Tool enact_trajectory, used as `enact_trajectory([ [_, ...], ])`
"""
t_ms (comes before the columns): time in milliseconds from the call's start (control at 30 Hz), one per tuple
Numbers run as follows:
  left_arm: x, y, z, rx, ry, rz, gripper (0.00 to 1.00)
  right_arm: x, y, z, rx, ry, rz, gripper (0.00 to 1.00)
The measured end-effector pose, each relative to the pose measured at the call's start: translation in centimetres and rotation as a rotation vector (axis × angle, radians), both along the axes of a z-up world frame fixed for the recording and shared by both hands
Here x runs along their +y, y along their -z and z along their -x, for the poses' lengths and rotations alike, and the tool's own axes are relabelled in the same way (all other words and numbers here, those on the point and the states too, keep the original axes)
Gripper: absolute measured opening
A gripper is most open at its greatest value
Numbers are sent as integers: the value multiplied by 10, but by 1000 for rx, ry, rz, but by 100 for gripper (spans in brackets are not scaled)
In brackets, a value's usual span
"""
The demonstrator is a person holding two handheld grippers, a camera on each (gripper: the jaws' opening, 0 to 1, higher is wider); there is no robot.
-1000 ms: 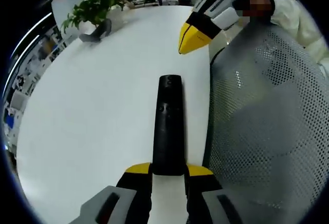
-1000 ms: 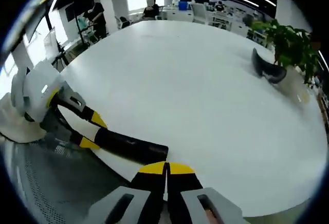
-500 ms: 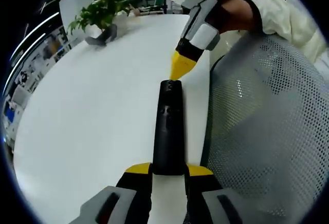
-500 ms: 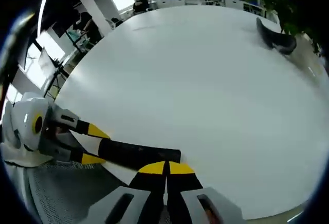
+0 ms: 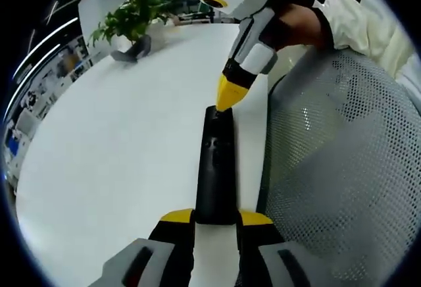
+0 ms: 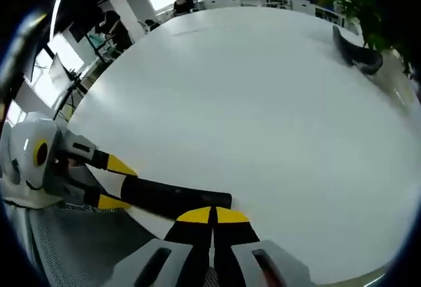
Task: Press the specified remote control buttons in sequence, fully releasing each button before pressing the next.
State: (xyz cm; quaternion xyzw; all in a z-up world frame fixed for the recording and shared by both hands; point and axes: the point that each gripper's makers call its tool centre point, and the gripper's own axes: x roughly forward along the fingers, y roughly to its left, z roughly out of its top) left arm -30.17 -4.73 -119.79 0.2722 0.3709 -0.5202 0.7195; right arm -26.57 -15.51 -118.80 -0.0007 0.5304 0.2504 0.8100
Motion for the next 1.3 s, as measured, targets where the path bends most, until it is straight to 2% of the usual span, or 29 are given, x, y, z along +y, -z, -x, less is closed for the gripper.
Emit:
enact_trajectory([
  [67, 0, 0, -1, -8, -31, 30, 24, -1, 0, -1, 3, 8, -12, 0],
  [133, 1, 1, 0, -10, -36, 44, 24, -1, 0, -1, 10, 31, -27, 0],
  [367, 0, 0, 1, -42, -69, 107, 24, 0, -1, 1, 2, 30, -29, 0],
  [500, -2, -1, 0, -28, -58, 81, 23, 0, 0, 0, -1, 29, -24, 0],
  [1000, -2, -1, 0, -30, -45, 98, 24, -1, -1, 0, 37, 56, -64, 0],
  [1300, -1, -1, 0, -29, -36, 104, 24, -2, -2, 0, 32, 56, -47, 0],
])
